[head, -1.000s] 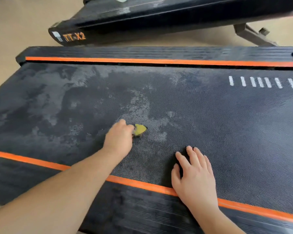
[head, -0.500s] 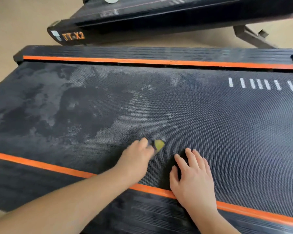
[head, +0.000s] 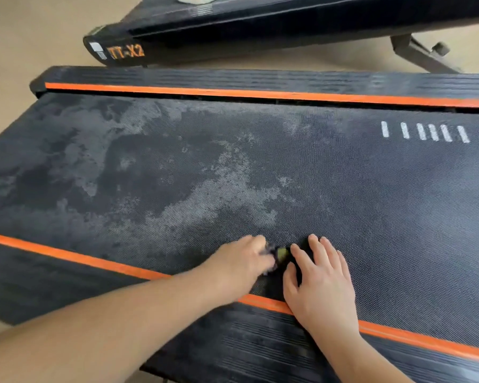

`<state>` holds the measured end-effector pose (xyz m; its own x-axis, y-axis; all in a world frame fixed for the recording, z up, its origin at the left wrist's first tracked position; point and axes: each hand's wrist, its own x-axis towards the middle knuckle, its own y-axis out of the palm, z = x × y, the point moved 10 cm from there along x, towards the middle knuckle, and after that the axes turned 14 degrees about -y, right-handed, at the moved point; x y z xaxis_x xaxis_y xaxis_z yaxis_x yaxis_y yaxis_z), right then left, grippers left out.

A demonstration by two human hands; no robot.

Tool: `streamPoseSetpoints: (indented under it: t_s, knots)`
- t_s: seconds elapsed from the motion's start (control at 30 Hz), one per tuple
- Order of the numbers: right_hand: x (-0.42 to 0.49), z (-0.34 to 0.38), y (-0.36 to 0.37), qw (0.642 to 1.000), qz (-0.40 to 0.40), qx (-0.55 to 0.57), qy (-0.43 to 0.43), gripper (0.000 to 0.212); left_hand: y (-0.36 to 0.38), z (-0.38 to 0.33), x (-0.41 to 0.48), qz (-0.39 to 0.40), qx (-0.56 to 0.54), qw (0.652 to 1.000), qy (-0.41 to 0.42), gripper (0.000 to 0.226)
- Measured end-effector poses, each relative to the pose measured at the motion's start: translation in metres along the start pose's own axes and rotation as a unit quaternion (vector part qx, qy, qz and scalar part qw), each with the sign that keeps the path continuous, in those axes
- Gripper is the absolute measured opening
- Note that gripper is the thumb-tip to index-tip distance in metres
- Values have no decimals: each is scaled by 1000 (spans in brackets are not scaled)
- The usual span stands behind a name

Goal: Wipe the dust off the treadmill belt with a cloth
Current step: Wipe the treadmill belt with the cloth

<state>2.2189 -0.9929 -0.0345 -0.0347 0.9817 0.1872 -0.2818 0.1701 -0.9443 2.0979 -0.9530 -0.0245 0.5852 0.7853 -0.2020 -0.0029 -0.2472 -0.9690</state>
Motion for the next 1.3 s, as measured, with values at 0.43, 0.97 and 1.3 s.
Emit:
streamPoseSetpoints:
  t_s: [0.43,0.97,1.3]
  knots:
    - [20,-5,-14,998,28,-20,-53,41,-20,39,20,43,81,996,-22,20]
    - [56,-41,15,942,333,25,32,104,-25,133,47,-14,31,997,-70,37]
    - [54,-44,25,934,353,21,44,106,-2,-23,46,-43,9,994,100,30]
